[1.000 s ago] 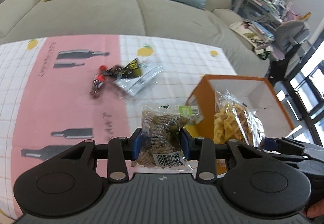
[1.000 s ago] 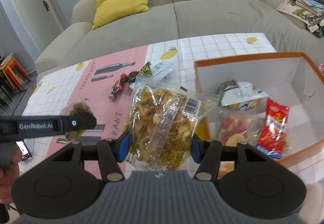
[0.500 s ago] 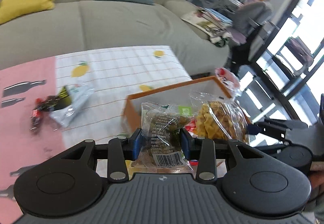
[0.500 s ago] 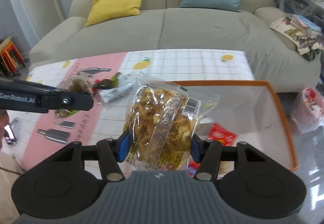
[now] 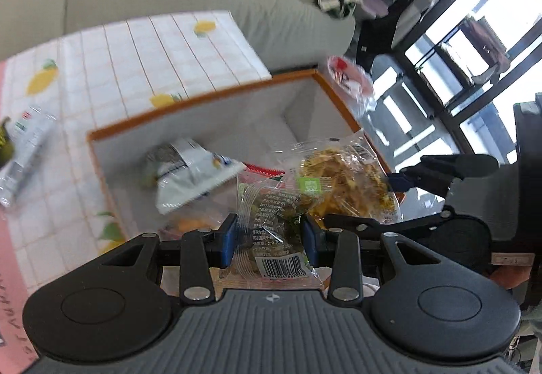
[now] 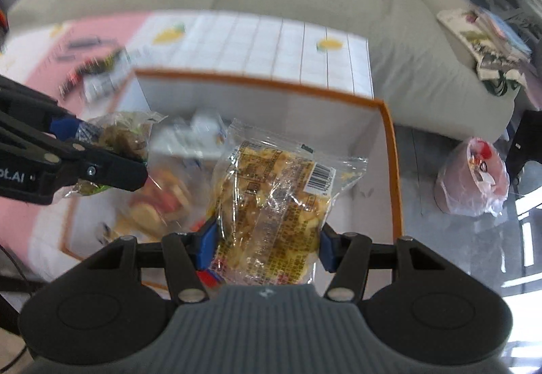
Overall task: Organize snacks
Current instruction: 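Lift both packs and carry them over the orange box, then open both tools to drop the packs into the box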
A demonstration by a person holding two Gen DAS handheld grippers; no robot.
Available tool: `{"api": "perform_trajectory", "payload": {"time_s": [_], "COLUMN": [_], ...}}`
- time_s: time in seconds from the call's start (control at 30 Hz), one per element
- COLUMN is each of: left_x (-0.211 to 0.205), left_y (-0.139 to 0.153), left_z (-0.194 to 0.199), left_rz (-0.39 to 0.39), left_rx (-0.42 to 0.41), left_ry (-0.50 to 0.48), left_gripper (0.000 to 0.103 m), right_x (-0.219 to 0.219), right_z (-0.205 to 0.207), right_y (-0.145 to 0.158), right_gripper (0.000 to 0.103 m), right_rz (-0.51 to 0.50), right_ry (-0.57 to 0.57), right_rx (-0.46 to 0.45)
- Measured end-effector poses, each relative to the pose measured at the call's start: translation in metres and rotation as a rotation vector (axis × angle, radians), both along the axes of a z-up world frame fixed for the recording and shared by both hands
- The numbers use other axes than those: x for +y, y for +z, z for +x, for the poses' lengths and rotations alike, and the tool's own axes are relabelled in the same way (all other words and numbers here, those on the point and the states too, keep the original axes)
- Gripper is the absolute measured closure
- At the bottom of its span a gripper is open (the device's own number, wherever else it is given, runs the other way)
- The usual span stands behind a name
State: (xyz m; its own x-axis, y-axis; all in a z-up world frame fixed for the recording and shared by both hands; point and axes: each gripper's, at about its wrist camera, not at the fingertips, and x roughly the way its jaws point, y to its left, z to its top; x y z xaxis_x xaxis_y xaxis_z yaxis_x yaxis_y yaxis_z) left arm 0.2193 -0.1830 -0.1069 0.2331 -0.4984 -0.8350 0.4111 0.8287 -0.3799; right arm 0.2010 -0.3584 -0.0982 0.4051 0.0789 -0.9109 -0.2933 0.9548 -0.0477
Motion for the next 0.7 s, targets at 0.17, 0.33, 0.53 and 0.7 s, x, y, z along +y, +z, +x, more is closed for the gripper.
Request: {"api": "perform_trajectory", "payload": {"time_s": [0.17, 0.33, 0.53, 0.7], "left_x": [-0.016, -0.021, -0.025, -0.03], "left_y": [-0.018, -0.036, -0.052, -0.06], "left_z": [0.007, 0.013, 0.015, 0.016], "left_rz": [0.028, 0.029, 0.072, 0.108], "left_rx": [0.065, 0.127, 0.163, 0.188], "left_ry": [0.003, 0.024, 0.025, 0.036], "left_gripper": [0.059, 0.059, 0.059, 0.058], "right_x": [-0.007, -0.01, -0.011, -0.016], "right_z": [0.016, 0.031, 0.039, 0.043], "right_y": [-0.027, -0.049, -0.073, -0.078], "right_gripper": [0.046, 0.046, 0.046, 0.045], "right_rz": [-0.053, -0.081, -0.099, -0.077], "right_ry": [0.036, 0.053, 0.075, 0.061], "right_rx": [0.092, 0.146, 0.208, 0.216]}}
